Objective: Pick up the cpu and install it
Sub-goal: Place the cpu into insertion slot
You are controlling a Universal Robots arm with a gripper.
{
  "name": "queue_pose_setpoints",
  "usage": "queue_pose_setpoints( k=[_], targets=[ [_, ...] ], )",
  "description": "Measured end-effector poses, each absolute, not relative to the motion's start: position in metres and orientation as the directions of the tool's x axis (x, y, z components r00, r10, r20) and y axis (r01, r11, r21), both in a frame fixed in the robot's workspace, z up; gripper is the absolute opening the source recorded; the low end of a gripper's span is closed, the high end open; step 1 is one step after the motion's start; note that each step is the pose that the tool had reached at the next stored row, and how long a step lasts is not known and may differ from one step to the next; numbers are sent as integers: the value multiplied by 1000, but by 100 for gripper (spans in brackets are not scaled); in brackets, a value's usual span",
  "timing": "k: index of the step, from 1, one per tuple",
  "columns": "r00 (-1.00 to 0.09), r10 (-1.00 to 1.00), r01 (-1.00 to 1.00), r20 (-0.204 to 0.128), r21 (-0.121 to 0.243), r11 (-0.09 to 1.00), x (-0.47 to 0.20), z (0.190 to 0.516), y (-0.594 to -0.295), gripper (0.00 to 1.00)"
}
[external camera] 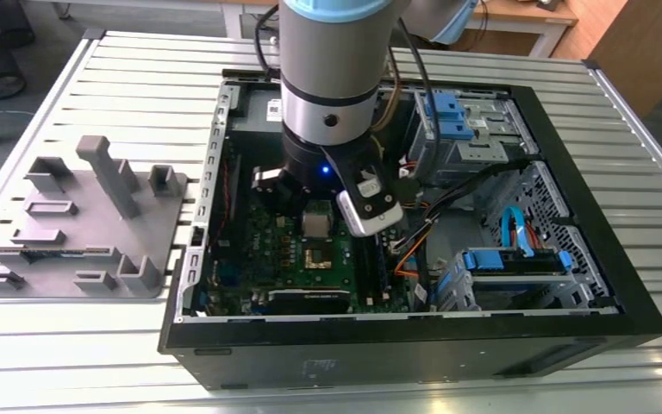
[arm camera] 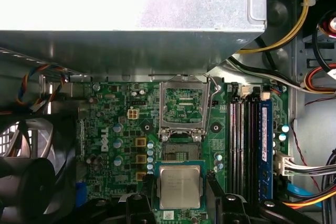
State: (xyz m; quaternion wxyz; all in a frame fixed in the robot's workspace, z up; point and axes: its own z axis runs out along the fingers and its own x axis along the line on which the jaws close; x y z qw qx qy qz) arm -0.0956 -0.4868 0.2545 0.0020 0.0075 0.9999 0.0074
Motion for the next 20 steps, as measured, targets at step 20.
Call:
queue_pose_setpoints(
  k=[20],
  targets=[
    [-1000, 15, 15, -6, 15, 1000, -96, 236, -487, 47]
  ],
)
